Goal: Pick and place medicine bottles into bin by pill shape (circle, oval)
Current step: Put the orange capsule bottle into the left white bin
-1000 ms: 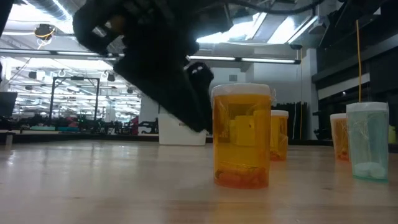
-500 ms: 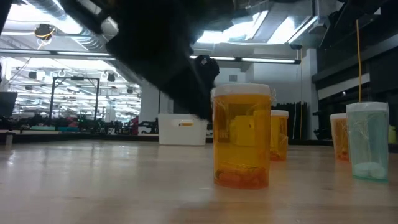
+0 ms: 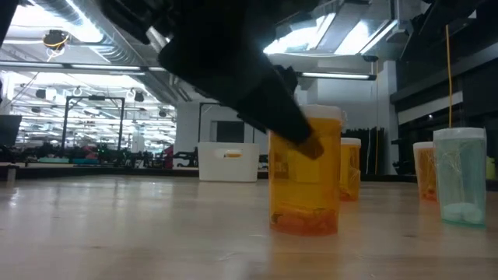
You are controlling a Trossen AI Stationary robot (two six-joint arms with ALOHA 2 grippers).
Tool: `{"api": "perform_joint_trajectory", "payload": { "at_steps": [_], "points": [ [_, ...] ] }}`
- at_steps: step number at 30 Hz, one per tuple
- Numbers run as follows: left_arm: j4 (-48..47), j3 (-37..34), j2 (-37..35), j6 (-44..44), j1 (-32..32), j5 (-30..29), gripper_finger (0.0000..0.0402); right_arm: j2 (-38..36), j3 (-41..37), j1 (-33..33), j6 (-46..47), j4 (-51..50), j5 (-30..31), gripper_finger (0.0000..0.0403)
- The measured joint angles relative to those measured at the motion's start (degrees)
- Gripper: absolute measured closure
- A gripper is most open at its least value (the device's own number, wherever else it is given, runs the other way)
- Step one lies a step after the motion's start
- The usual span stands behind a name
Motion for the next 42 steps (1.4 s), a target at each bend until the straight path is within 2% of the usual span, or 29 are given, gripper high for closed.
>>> {"api": "perform_joint_trajectory", "payload": {
  "at_steps": [12,20,25,28,31,34,38,42],
  "points": [
    [1.7,0.0,0.0,1.9,0.4,0.1,0.0141,0.0,0.0,0.0,0.0,-0.2,0.0,0.0073],
    [1.7,0.0,0.0,2.4,0.5,0.2,0.0211,0.0,0.0,0.0,0.1,-0.2,0.0,0.0073],
    [-1.7,0.0,-2.2,4.3,1.2,-0.4,0.0215,0.0,0.0,0.0,0.2,-0.2,0.0,0.0073],
    [-9.4,0.0,-6.3,6.9,2.2,-4.0,0.0215,0.0,0.0,0.0,0.2,-0.2,0.0,0.0073],
    [-17.3,-0.1,-12.4,9.9,4.1,-10.9,0.0215,0.0,0.0,0.0,0.1,-0.2,0.0,0.0073],
    [-20.9,0.0,-19.0,13.5,7.4,-17.9,0.0215,0.0,0.0,0.0,0.1,-0.2,0.0,0.0073],
    [-20.8,0.0,-26.7,17.2,15.0,-23.7,0.0215,0.0,0.0,0.0,0.1,-0.2,0.0,0.0073],
    [-20.3,0.0,-30.2,14.3,26.0,-25.3,0.0215,0.0,0.0,0.0,0.0,-0.2,0.0,0.0073]
  ]
}}
